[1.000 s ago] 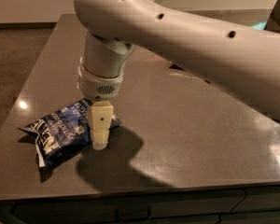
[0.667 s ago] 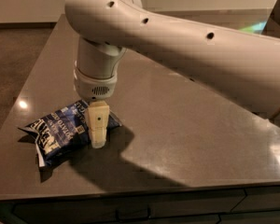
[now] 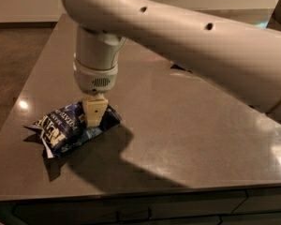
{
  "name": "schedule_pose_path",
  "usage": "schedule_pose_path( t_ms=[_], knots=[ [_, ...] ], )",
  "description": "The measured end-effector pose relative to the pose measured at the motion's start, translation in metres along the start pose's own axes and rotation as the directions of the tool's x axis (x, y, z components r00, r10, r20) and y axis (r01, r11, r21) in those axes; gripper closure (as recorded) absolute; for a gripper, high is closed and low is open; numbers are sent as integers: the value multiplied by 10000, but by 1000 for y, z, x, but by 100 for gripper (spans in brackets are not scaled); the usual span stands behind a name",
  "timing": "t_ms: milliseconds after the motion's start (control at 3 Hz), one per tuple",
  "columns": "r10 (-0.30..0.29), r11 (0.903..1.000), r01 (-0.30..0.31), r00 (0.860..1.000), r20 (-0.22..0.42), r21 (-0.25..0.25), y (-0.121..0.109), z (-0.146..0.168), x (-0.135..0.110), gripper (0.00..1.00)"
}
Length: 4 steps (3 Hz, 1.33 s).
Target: Pick blue chip bag
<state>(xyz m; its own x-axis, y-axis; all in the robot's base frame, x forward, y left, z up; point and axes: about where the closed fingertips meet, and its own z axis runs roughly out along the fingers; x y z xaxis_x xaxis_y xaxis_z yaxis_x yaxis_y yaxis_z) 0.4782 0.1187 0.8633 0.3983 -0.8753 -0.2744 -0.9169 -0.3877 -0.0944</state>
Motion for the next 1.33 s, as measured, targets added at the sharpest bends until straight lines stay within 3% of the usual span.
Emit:
schedule_pose_path(
  t_ms=[667, 1000, 1333],
  knots=[
    [741, 9951, -786, 9945, 739, 592, -5, -65, 17, 99],
    [1162, 9842, -1354, 9802, 1603, 1144, -15, -120, 33, 100],
    [1403, 9726, -1752, 9665, 2147, 1528, -22, -152, 43, 100]
  ],
)
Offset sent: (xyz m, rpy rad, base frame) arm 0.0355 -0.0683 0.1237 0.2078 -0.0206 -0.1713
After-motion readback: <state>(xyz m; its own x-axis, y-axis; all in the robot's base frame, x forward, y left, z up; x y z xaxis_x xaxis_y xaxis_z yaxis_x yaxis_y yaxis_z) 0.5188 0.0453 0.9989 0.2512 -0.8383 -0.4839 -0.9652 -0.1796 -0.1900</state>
